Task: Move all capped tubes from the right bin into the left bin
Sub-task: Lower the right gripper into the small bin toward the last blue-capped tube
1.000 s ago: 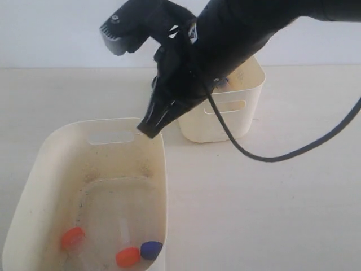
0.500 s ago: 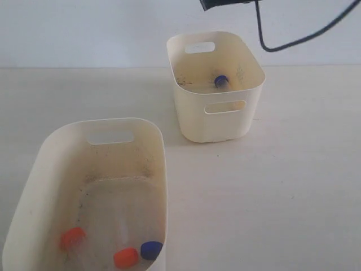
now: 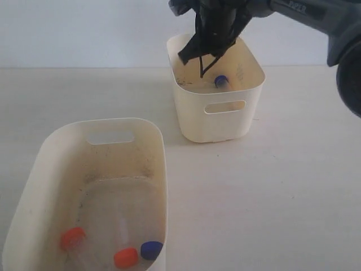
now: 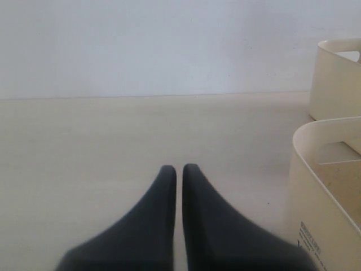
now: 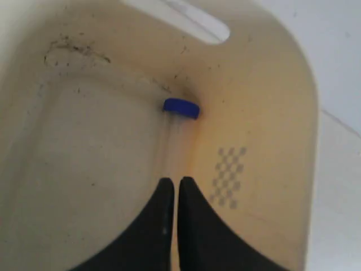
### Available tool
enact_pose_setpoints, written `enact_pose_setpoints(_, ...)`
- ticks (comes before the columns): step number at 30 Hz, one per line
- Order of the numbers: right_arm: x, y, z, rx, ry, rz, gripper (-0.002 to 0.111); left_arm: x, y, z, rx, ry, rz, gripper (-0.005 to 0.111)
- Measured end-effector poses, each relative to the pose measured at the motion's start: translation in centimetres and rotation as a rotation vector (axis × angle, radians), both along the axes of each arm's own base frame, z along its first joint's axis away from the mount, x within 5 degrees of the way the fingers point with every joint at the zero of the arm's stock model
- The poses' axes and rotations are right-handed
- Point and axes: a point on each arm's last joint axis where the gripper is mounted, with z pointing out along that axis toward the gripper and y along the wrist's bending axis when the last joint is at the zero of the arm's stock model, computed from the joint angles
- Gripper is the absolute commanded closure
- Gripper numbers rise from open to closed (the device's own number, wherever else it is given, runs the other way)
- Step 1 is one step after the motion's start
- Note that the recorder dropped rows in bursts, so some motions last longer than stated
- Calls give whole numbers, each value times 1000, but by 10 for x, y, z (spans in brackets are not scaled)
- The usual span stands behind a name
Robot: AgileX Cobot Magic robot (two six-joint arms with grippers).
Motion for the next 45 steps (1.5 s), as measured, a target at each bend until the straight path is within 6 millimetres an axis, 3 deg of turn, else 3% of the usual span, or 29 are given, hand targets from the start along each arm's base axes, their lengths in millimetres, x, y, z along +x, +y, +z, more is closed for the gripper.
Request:
enact_pose_setpoints(1,2,1,-12,2,33,-21,106,0,0,0,0,0,0,102)
enact_pose_setpoints(6,7,3,-36,5,61,-46,106,0,0,0,0,0,0,102)
enact_pose_setpoints(13,17,8,-44,41,6,-44,106,0,0,0,0,0,0,102)
enact_pose_setpoints(21,28,-7,-64,77,35,-87,106,0,0,0,0,0,0,102)
enact_pose_setpoints(34,31,1,-68,147,35,-7,106,0,0,0,0,0,0,102)
enact_pose_setpoints(45,36,1,-98,83,53,36,105,0,0,0,0,0,0,102)
